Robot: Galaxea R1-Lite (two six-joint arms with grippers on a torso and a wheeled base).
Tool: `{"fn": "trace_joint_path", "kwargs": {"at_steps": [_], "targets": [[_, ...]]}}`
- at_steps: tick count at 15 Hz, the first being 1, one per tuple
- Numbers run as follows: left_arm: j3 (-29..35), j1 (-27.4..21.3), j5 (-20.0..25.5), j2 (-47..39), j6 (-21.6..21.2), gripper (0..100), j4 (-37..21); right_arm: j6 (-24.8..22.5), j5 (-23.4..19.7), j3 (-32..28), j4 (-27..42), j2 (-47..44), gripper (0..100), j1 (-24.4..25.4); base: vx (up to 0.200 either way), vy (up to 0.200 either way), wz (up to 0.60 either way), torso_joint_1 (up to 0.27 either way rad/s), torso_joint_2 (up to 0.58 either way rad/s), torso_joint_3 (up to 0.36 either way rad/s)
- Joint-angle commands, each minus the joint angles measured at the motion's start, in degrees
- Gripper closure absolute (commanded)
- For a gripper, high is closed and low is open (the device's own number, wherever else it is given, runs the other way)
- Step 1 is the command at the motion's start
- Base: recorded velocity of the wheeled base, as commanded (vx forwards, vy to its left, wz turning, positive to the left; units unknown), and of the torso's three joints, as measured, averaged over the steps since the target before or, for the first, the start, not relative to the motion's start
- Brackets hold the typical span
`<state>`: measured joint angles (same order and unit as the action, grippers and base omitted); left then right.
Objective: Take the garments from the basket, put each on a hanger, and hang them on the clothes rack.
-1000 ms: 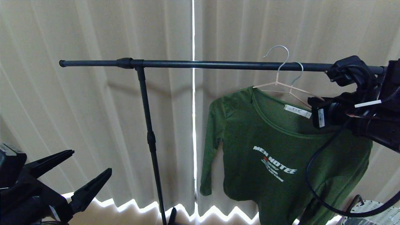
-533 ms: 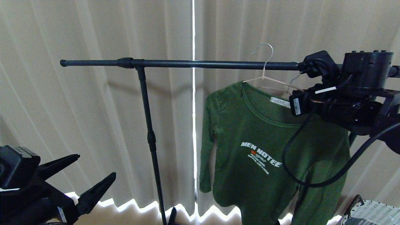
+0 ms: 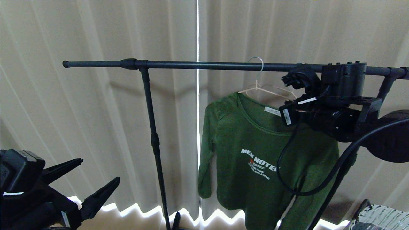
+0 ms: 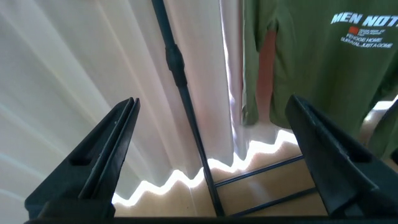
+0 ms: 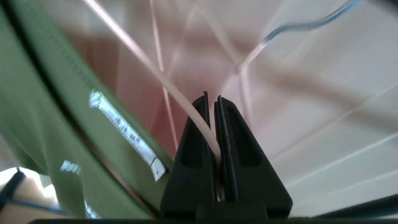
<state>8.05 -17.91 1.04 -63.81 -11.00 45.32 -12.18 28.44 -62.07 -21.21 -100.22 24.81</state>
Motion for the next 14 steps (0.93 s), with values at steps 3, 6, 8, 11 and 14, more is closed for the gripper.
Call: {"fn": "trace_joint_path", "kwargs": {"at_steps": [3,6,8,11,14], "targets": [[0.0,0.0,0.0,-0.1,0.0,0,0.0,0.0,0.0,0.6,0.1,-0.2,100,1.9,0.0,0.0,0.0,0.0,0.0,0.0],[0.0,0.0,0.0,0.2,0.0,0,0.0,0.0,0.0,1.1,0.1,-0.5,100,3.4,0.0,0.0,0.0,0.0,0.0,0.0],[0.3,0.1,0.0,0.3,0.1,0,0.0,0.0,-0.1,1.3,0.1,-0.5,100,3.6,0.0,0.0,0.0,0.0,0.0,0.0],[0.3,0.2,0.0,0.2,0.0,0,0.0,0.0,-0.2,1.3,0.1,-0.4,100,3.6,0.0,0.0,0.0,0.0,0.0,0.0],[1.4,1.6,0.0,0.4,0.4,0,0.2,0.0,-0.2,0.9,0.1,-0.1,100,6.0,0.0,0.0,0.0,0.0,0.0,0.0]]}}
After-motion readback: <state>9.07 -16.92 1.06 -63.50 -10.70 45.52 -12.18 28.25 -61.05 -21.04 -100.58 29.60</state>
